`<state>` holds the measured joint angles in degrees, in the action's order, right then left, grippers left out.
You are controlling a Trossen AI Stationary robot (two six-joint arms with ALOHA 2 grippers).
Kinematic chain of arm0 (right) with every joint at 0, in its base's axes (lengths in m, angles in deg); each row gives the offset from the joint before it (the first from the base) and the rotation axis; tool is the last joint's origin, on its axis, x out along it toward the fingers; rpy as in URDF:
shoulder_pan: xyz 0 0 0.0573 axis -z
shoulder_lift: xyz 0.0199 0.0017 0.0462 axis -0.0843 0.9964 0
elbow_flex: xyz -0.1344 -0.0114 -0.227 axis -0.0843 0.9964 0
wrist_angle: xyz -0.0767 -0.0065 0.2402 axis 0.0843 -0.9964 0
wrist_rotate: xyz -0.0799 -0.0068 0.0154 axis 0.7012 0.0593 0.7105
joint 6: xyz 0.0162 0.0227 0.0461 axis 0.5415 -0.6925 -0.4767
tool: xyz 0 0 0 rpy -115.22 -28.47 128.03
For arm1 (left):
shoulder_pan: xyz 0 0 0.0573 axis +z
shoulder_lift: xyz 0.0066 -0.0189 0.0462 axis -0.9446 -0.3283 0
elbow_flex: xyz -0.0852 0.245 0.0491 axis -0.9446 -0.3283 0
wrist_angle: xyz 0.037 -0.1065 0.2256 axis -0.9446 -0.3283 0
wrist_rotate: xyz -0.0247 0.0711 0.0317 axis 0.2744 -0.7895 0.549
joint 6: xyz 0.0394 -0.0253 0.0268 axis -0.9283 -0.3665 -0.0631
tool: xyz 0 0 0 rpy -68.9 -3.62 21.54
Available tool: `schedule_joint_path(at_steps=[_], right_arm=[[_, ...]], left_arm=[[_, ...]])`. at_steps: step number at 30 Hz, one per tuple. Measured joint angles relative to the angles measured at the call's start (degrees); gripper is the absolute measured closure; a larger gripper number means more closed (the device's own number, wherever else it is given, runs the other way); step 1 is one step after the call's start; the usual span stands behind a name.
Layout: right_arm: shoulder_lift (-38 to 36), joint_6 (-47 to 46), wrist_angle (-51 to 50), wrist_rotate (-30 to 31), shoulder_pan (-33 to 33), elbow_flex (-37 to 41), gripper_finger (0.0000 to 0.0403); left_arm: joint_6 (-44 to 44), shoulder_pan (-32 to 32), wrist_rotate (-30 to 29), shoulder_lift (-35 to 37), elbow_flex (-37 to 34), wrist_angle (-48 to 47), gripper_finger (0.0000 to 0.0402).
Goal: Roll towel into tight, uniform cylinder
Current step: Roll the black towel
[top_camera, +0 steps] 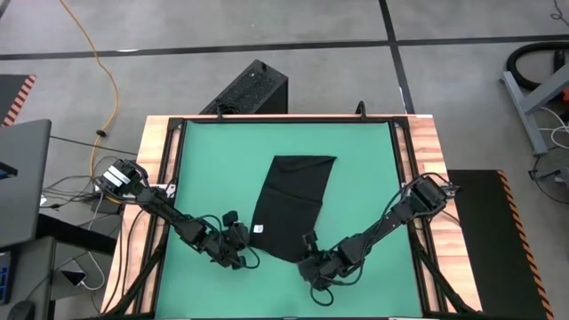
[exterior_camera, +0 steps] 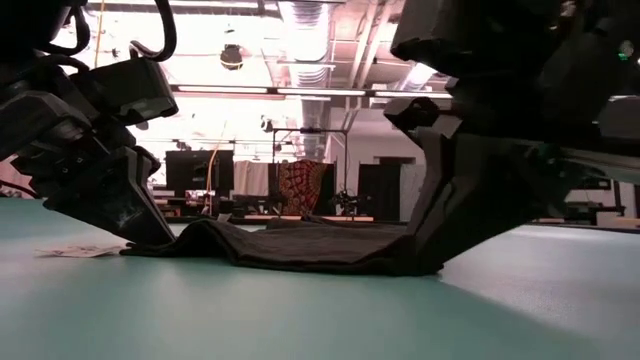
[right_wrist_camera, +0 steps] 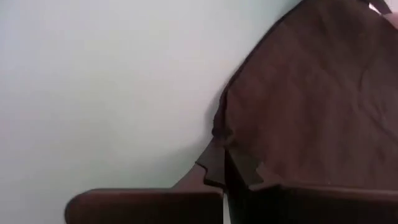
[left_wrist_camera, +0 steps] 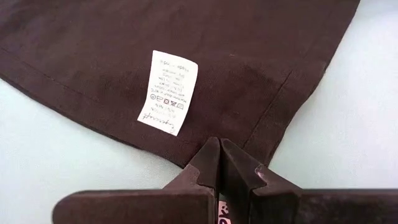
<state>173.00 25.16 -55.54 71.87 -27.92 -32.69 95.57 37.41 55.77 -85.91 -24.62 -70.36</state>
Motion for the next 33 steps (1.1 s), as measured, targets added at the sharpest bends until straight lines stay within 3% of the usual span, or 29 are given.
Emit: schedule_joint_path(at_steps=[12,19,23,26,30,33], right_arm=[[-0.1,-10.7,-7.9,1.1,-6.4,-0.1,0.0398],[-0.2,-13.0,-9.0,1.8,-8.0,0.0,0.0398],[-0.1,-13.4,-9.0,1.7,-8.0,0.0,0.0398],[-0.1,-13.4,-9.0,1.6,-8.0,0.0,0.0398],[-0.1,-13.6,-8.9,1.4,-8.0,0.0,0.0398],[-0.1,-14.1,-8.9,1.4,-8.0,0.0,0.0398]], left_arm=[[1.8,-1.5,2.1,0.0,0.1,5.8,0.0401],[-13.2,-5.2,-0.2,-0.1,5.2,5.0,0.0402],[-17.5,-6.3,0.4,-0.1,9.7,-4.2,0.04],[-28.2,-7.8,1.5,-0.1,13.4,-8.5,0.0391],[-40.1,-9.2,-5.2,-0.1,15.9,-10.0,0.0366],[-42.8,-8.1,-7.4,-0.1,16.0,-10.0,0.0334]])
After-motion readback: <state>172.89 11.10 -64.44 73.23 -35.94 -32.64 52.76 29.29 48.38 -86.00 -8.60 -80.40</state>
